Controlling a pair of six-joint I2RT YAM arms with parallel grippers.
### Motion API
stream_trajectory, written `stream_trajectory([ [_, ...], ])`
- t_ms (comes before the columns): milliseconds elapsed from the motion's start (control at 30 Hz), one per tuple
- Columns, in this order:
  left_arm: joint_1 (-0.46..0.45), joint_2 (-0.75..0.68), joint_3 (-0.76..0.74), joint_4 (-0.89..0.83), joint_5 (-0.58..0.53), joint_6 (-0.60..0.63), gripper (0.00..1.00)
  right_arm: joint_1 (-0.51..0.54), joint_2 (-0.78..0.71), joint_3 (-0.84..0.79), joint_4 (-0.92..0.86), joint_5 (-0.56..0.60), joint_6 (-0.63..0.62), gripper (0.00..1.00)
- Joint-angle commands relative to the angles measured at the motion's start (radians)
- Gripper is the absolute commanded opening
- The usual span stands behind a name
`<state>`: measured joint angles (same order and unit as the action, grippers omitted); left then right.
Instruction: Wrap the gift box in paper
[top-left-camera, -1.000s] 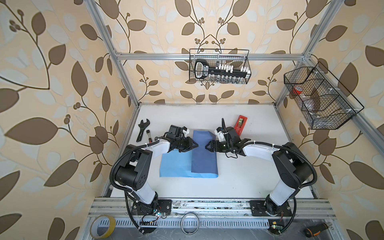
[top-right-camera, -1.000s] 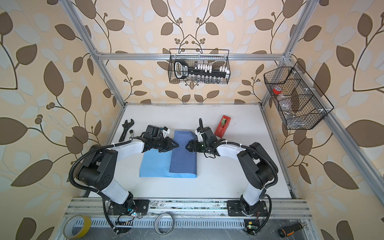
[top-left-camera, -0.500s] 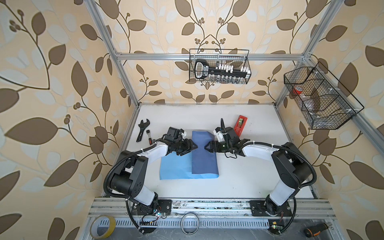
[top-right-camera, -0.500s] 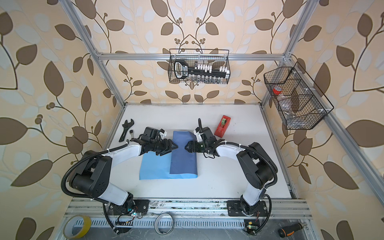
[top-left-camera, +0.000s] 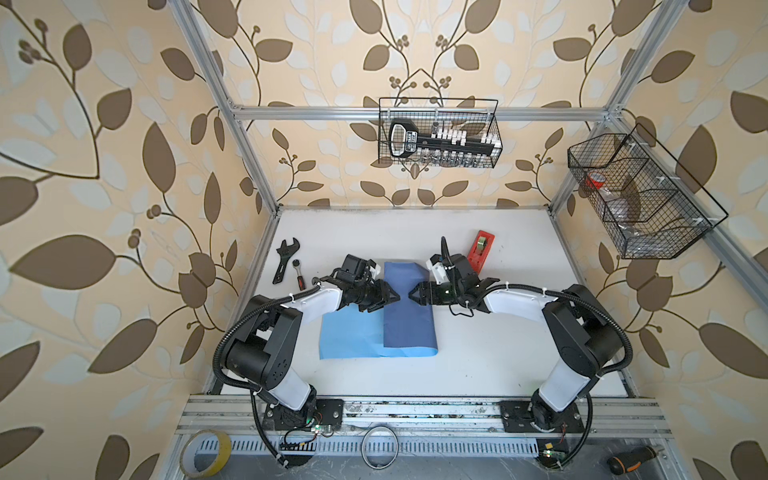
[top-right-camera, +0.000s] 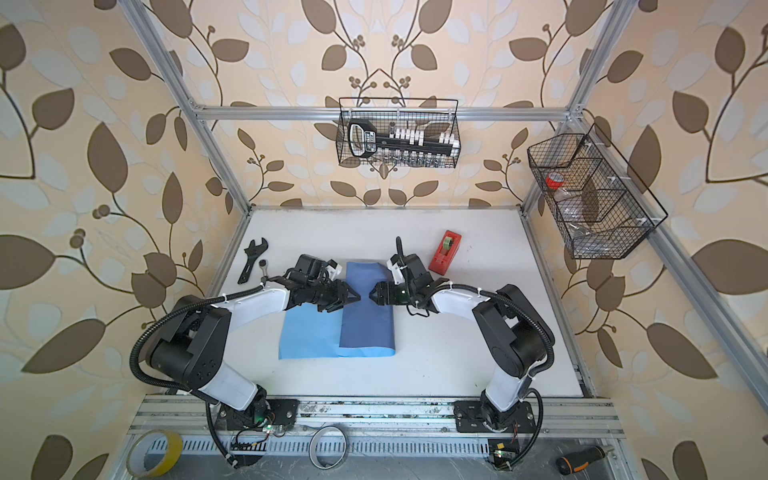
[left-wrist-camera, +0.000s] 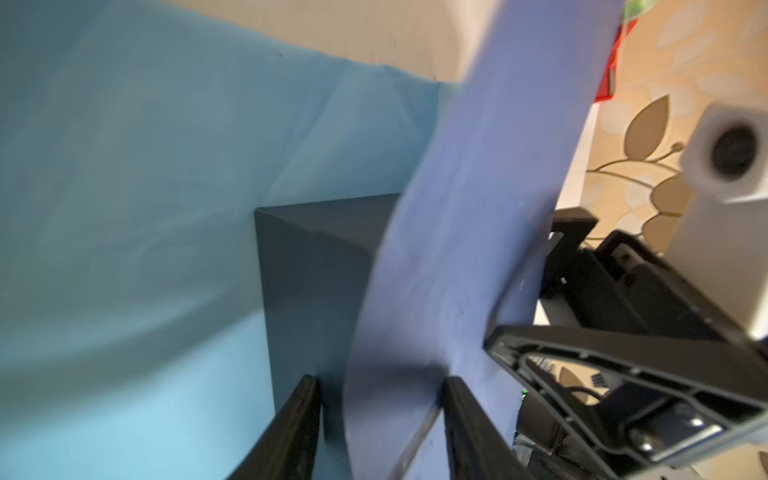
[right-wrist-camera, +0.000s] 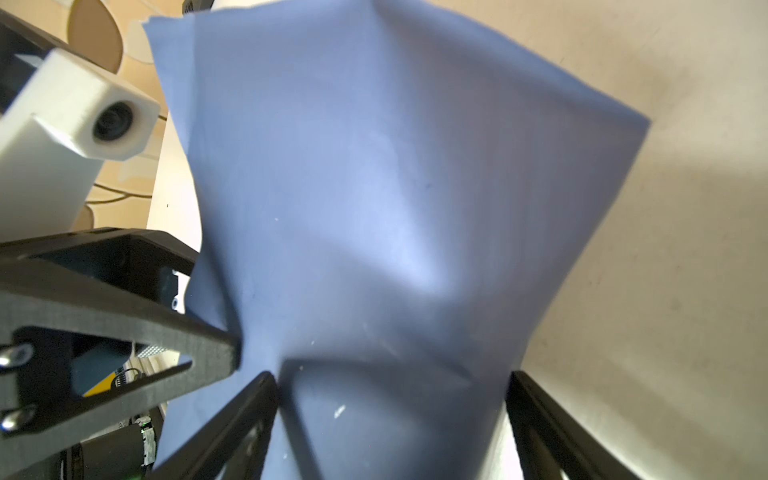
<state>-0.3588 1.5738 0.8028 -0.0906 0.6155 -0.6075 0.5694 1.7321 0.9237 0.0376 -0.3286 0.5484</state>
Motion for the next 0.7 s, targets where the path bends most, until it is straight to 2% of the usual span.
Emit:
stream_trajectory([
  [0,-0.009,0.010,-0.062,-0.006,-0.035,0.009,0.40,0.005,0.016,0.019,-0.092,0.022,-0.035,0.88],
  [167,-0.009,0.020,-0.088,0.003,-0.037,0.010,0.34,-0.010,-0.020,0.043,-0.121,0.012,-0.043,0.89],
  [433,-0.017,0.014,-0.130,0.061,-0.046,-0.032,0.32,-0.068,-0.078,0.017,-0.148,-0.028,-0.055,0.89],
  [667,-0.079,0.024,-0.142,0.124,-0.087,-0.106,0.32,-0.113,-0.117,-0.024,-0.154,-0.045,-0.063,0.88],
])
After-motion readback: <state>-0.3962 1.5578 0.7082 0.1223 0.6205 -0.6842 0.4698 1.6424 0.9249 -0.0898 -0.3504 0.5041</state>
